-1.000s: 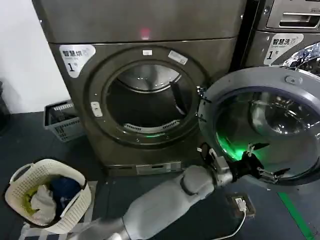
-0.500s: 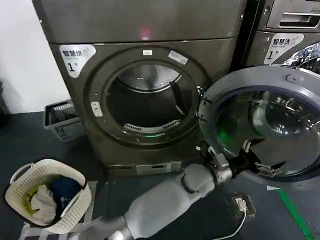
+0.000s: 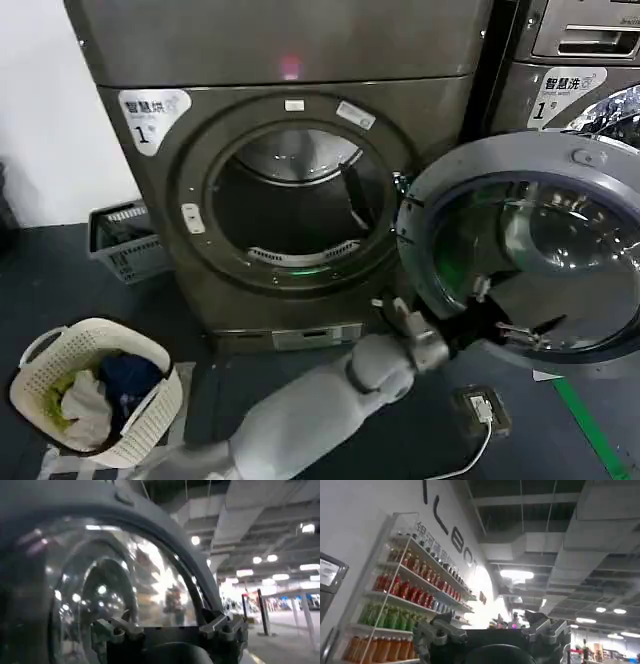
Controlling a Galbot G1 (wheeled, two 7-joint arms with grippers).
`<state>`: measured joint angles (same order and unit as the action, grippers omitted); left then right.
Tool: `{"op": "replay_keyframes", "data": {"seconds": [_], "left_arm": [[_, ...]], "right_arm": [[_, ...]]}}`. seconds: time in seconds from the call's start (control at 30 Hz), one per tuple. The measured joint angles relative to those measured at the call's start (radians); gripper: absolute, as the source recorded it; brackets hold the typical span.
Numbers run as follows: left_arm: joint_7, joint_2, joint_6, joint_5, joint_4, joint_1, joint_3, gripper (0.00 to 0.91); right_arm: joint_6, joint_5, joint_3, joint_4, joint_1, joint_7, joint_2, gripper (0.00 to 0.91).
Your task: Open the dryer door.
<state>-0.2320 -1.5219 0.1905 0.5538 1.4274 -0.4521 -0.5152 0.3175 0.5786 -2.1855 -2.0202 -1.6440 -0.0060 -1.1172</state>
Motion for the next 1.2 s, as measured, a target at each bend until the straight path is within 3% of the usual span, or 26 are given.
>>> {"op": "replay_keyframes", "data": {"seconds": [0.37, 0.63, 0.73, 0.93, 1.2], "left_arm": [[0.016, 0.122, 0.183, 0.048, 0.104, -0.063, 0.023, 0.907], [0.034, 0.263, 0.207, 0.040, 0.202, -0.097, 0.060, 0.907], [0.046, 0.348, 0.175, 0.035, 0.251, -0.117, 0.089, 0.907], [0.086, 0.538, 0.078, -0.022, 0.344, -0.181, 0.172, 0.907], [0.072, 0.830, -0.116, -0.043, 0.457, -0.314, 0.343, 0.907]], "right_arm": [[-0.012, -0.003, 0.002, -0.017, 0.008, -0.003, 0.002, 0.907], [0.044, -0.040, -0.011, -0.050, 0.007, -0.001, 0.015, 0.907], [0.058, -0.060, -0.028, -0.062, 0.010, -0.001, 0.021, 0.907], [0.032, -0.132, -0.069, -0.062, 0.015, 0.001, 0.020, 0.907], [-0.010, -0.185, -0.088, -0.053, 0.033, 0.013, 0.014, 0.907]]}}
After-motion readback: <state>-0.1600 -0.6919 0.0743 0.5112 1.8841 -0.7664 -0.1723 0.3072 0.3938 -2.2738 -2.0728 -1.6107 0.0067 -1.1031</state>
